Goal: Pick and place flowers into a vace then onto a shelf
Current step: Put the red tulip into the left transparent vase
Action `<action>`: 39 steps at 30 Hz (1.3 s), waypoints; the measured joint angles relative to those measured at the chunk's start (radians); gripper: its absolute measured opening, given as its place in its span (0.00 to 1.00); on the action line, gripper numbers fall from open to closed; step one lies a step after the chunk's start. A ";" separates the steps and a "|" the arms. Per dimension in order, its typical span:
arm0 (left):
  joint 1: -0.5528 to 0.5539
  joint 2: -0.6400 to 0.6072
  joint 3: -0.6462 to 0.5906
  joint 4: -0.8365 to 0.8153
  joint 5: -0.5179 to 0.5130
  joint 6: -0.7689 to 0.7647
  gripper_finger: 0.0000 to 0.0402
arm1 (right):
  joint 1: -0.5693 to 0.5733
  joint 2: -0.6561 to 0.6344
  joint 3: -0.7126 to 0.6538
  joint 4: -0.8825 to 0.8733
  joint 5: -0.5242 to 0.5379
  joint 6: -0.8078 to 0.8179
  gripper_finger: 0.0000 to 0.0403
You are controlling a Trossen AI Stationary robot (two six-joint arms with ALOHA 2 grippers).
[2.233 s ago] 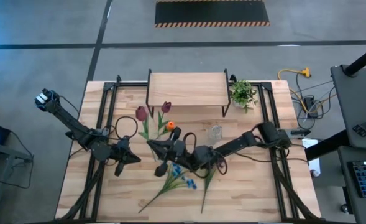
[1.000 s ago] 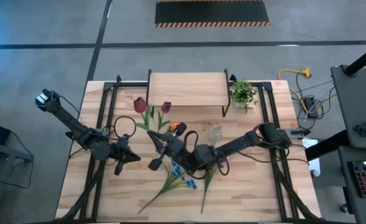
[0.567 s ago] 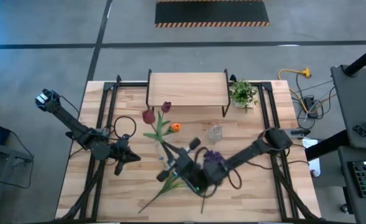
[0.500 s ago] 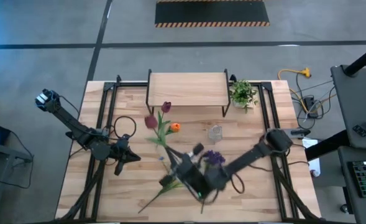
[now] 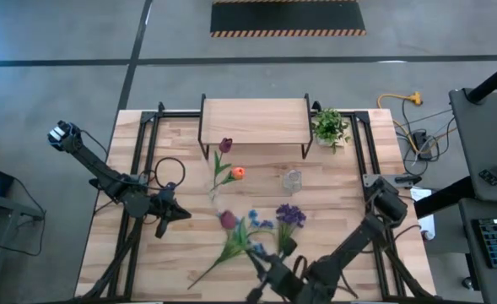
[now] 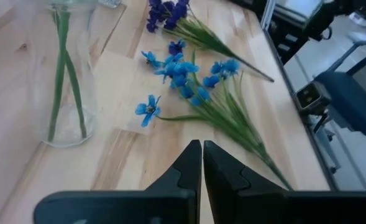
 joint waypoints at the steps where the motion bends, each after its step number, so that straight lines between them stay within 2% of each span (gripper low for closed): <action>1: 0.000 0.000 0.000 0.008 0.000 -0.014 0.00 | 0.001 0.000 -0.002 -0.045 -0.036 0.064 0.02; 4: 0.000 0.000 -0.001 0.051 0.000 -0.062 0.00 | -0.016 0.000 -0.002 -0.130 -0.215 0.235 0.02; 9: 0.000 0.000 -0.001 0.110 0.004 -0.076 0.00 | -0.082 0.000 -0.002 -0.183 -0.563 0.320 0.02; 12: 0.000 0.002 -0.001 0.117 0.004 -0.076 0.00 | -0.112 -0.003 -0.002 -0.269 -0.708 0.404 0.02; 15: 0.000 0.000 -0.001 0.116 0.005 -0.076 0.00 | -0.135 -0.022 -0.002 -0.449 -0.823 0.541 0.02; 19: 0.000 0.002 -0.001 0.105 0.004 -0.076 0.00 | -0.151 -0.054 -0.002 -0.716 -0.853 0.736 0.02; 25: 0.000 0.004 -0.001 0.060 0.004 -0.075 0.00 | -0.179 -0.069 -0.002 -0.912 -0.868 0.852 0.02; 32: 0.000 0.020 -0.002 0.048 0.020 -0.075 0.00 | -0.278 -0.050 -0.009 -0.882 -0.911 0.875 0.02; 34: 0.000 0.020 -0.002 0.012 0.040 -0.087 0.00 | -0.314 -0.037 -0.009 -0.852 -0.977 0.885 0.02; 37: -0.002 0.011 -0.002 -0.096 0.060 -0.182 0.00 | -0.359 -0.015 -0.009 -0.768 -1.089 0.938 0.02; 39: -0.011 0.003 -0.002 -0.158 0.066 -0.234 0.00 | -0.376 -0.002 0.002 -0.744 -1.111 0.951 0.02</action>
